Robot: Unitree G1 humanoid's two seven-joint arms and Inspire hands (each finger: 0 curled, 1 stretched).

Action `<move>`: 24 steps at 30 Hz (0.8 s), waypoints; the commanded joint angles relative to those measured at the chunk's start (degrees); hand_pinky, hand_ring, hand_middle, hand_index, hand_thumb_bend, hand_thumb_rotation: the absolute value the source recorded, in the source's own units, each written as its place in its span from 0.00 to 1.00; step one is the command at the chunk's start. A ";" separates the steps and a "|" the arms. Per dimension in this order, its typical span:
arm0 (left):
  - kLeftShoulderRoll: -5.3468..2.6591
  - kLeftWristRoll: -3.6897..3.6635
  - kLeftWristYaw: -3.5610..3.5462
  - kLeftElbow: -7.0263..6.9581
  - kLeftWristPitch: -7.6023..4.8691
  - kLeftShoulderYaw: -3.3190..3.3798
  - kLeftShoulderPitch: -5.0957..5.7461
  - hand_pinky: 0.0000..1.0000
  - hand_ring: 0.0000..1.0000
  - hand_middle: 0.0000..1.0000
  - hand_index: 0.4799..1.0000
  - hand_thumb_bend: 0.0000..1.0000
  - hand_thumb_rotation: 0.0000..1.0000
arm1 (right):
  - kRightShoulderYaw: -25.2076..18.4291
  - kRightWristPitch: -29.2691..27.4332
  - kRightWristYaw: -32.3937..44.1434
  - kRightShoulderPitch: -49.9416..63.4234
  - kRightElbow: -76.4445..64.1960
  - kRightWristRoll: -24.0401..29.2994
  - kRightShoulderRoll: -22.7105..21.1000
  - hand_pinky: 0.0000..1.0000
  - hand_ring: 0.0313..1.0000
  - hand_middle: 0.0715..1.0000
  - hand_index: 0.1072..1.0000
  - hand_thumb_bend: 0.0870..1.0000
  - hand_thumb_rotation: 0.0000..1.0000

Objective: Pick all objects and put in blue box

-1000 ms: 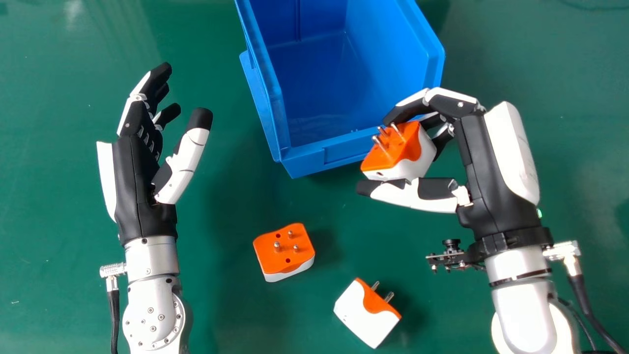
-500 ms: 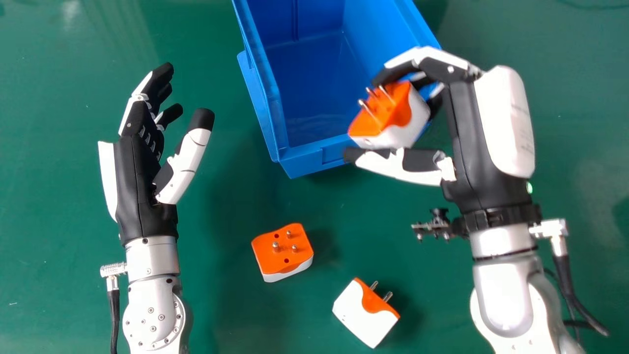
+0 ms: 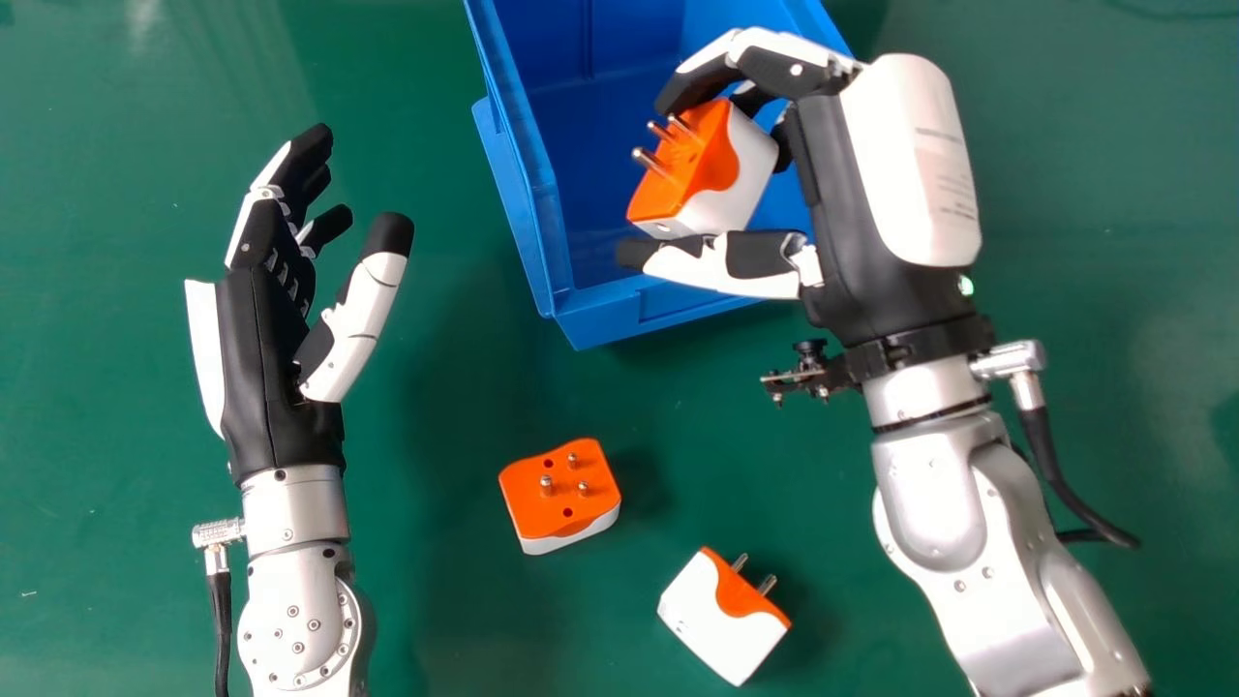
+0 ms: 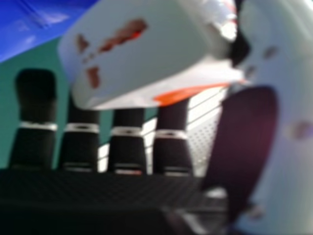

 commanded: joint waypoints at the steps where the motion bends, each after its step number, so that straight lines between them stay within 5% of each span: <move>1: 0.11 0.12 -0.09 -0.37 -1.26 -0.14 -0.53 0.81 0.88 0.87 0.62 0.77 0.54 | 0.12 -1.53 -2.61 -3.51 1.97 -0.25 0.01 0.31 0.39 0.47 0.46 0.44 0.00; 4: -0.05 -0.52 -0.62 -0.53 -1.12 -0.14 -0.53 0.81 0.88 0.87 0.62 0.76 0.54 | 0.87 -1.88 -4.99 -6.55 6.23 -1.60 -0.48 0.31 0.39 0.47 0.47 0.44 0.00; 14: 0.45 0.27 0.19 -0.29 -1.02 -0.15 -0.80 0.81 0.88 0.87 0.62 0.77 0.54 | 5.10 -1.40 -18.68 -16.55 22.39 -8.09 -0.41 0.32 0.40 0.46 0.47 0.45 0.00; 24: 0.20 -0.75 -0.55 -0.42 -0.65 -0.10 -1.30 0.81 0.88 0.87 0.62 0.77 0.54 | 10.63 -6.89 -32.94 -27.42 44.92 -9.36 -0.59 0.33 0.42 0.46 0.46 0.45 0.00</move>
